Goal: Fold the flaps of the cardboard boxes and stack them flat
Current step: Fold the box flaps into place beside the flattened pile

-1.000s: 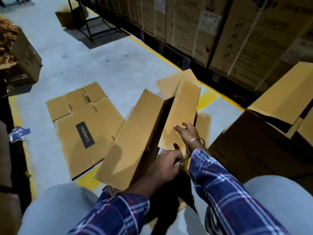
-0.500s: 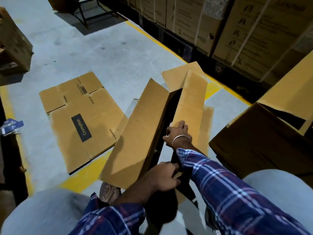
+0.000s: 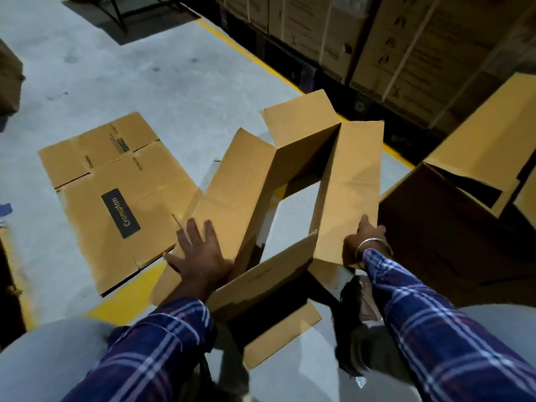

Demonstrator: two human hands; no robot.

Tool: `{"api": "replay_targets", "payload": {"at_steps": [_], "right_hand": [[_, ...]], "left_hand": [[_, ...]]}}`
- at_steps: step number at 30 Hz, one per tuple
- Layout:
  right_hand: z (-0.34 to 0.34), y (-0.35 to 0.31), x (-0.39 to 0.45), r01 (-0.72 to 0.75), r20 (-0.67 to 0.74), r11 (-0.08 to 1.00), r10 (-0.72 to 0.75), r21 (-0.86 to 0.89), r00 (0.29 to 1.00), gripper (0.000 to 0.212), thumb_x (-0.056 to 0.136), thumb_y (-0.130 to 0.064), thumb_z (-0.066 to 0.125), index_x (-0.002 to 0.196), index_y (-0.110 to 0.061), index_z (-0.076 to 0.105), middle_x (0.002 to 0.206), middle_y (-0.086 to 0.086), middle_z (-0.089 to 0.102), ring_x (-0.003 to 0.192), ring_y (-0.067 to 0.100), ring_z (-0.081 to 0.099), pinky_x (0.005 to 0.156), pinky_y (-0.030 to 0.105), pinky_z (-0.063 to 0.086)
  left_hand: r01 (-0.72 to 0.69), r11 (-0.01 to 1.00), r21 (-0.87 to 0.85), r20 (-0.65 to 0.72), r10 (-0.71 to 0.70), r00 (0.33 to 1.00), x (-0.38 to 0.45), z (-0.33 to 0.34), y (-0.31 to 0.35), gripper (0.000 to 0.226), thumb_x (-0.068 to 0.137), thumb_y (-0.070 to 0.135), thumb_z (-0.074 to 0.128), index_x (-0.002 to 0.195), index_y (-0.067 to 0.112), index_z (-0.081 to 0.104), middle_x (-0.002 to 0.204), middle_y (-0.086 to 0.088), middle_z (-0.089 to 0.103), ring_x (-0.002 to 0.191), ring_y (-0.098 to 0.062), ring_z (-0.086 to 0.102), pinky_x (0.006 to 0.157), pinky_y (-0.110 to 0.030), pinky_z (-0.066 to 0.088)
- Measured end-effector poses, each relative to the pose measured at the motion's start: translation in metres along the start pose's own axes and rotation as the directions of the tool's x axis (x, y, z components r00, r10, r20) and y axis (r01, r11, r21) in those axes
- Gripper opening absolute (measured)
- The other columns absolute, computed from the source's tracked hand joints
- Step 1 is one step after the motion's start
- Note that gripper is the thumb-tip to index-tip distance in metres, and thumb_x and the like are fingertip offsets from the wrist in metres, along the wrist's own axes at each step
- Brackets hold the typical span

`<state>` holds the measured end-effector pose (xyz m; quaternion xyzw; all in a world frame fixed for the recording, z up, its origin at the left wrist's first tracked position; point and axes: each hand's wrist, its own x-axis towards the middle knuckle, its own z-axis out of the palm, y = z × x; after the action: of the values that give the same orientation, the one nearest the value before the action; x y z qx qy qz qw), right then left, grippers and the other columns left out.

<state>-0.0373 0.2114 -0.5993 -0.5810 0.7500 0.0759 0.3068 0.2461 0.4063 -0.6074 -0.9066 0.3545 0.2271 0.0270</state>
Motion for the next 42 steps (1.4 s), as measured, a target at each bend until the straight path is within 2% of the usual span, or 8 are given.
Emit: {"api": "replay_targets", "payload": {"at_steps": [3, 6, 9, 14, 19, 27, 37, 42], "right_hand": [[0.034, -0.005, -0.003, -0.093, 0.074, 0.996, 0.091, 0.020, 0.993, 0.109, 0.080, -0.074, 0.064, 0.161, -0.023, 0.011, 0.165, 0.025, 0.008, 0.150, 0.045, 0.020, 0.116, 0.055, 0.028], [0.058, -0.020, 0.007, -0.130, 0.253, 0.962, 0.068, 0.239, 0.965, 0.113, 0.045, -0.096, 0.065, 0.116, -0.009, 0.064, 0.126, 0.022, 0.065, 0.115, 0.044, 0.062, 0.094, 0.048, 0.051], [0.072, -0.030, 0.013, -0.126, 0.265, 0.891, 0.007, 0.437, 0.964, 0.068, 0.063, -0.076, 0.076, 0.080, -0.012, 0.064, 0.088, 0.009, 0.069, 0.088, 0.035, 0.066, 0.091, 0.047, 0.054], [0.075, -0.044, 0.013, -0.012, 0.274, 0.960, -0.068, 0.280, 0.959, 0.036, 0.097, -0.012, 0.062, 0.131, -0.002, 0.058, 0.135, 0.020, 0.059, 0.122, 0.038, 0.058, 0.083, 0.025, 0.047], [0.080, -0.047, 0.019, 0.039, 0.174, 0.971, -0.082, 0.236, 0.981, 0.029, 0.093, -0.014, 0.056, 0.119, -0.002, 0.058, 0.121, 0.020, 0.062, 0.107, 0.039, 0.063, 0.087, 0.039, 0.054], [0.036, -0.031, 0.024, 0.082, 0.248, 0.994, -0.097, 0.071, 0.964, 0.033, 0.082, -0.012, 0.066, 0.114, -0.005, 0.060, 0.112, 0.018, 0.063, 0.099, 0.042, 0.067, 0.085, 0.044, 0.058], [-0.014, -0.019, -0.017, 0.301, 0.386, 0.952, -0.256, -0.060, 0.886, 0.042, 0.096, -0.031, 0.068, 0.125, -0.001, 0.064, 0.115, 0.016, 0.066, 0.101, 0.028, 0.058, 0.094, 0.038, 0.050], [-0.042, -0.065, -0.077, 0.597, 0.587, 0.801, -0.459, -0.051, 0.667, 0.070, 0.089, -0.061, 0.065, 0.146, -0.021, 0.054, 0.151, 0.002, 0.051, 0.138, 0.022, 0.046, 0.117, 0.037, 0.032]], "left_hand": [[0.216, 0.970, -0.113, 0.184, -0.194, 0.964, 0.009, 0.011, -0.011, 0.141, 0.067, 0.066, 0.086, 0.159, 0.032, -0.014, 0.168, -0.014, -0.019, 0.155, -0.041, -0.009, 0.115, -0.074, 0.020], [0.246, 0.952, -0.181, 0.328, -0.177, 0.928, 0.024, 0.026, -0.027, 0.143, 0.056, 0.070, 0.089, 0.161, 0.024, 0.003, 0.164, -0.021, 0.007, 0.149, -0.049, 0.017, 0.117, -0.062, 0.032], [0.260, 0.926, -0.274, 0.509, -0.089, 0.856, 0.035, 0.044, -0.040, 0.144, 0.031, 0.073, 0.088, 0.149, 0.017, 0.027, 0.145, -0.016, 0.042, 0.130, -0.040, 0.047, 0.107, -0.056, 0.046], [0.068, 0.979, -0.193, 0.591, 0.061, 0.804, 0.039, 0.060, -0.032, 0.103, 0.056, 0.062, 0.075, 0.140, 0.014, 0.041, 0.130, -0.009, 0.055, 0.114, -0.026, 0.057, 0.093, -0.039, 0.053], [-0.106, 0.992, -0.069, 0.427, 0.125, 0.895, 0.038, 0.058, -0.020, 0.017, 0.095, 0.025, 0.054, 0.104, 0.011, 0.051, 0.107, -0.011, 0.054, 0.096, -0.029, 0.059, 0.069, -0.030, 0.042], [-0.136, 0.976, -0.168, 0.011, 0.140, 0.990, 0.053, 0.008, -0.016, 0.026, 0.096, 0.033, 0.062, 0.090, 0.008, 0.059, 0.090, -0.010, 0.062, 0.085, -0.031, 0.062, 0.068, -0.036, 0.049], [-0.098, 0.987, -0.126, 0.029, 0.102, 0.994, 0.027, 0.015, -0.008, 0.023, 0.097, 0.030, 0.060, 0.084, 0.011, 0.054, 0.093, -0.012, 0.060, 0.095, -0.037, 0.065, 0.068, -0.034, 0.044], [-0.083, 0.985, -0.152, 0.039, 0.090, 0.995, 0.029, 0.013, -0.007, 0.027, 0.096, 0.032, 0.062, 0.080, 0.011, 0.054, 0.094, -0.013, 0.062, 0.091, -0.035, 0.065, 0.068, -0.035, 0.046]]}}
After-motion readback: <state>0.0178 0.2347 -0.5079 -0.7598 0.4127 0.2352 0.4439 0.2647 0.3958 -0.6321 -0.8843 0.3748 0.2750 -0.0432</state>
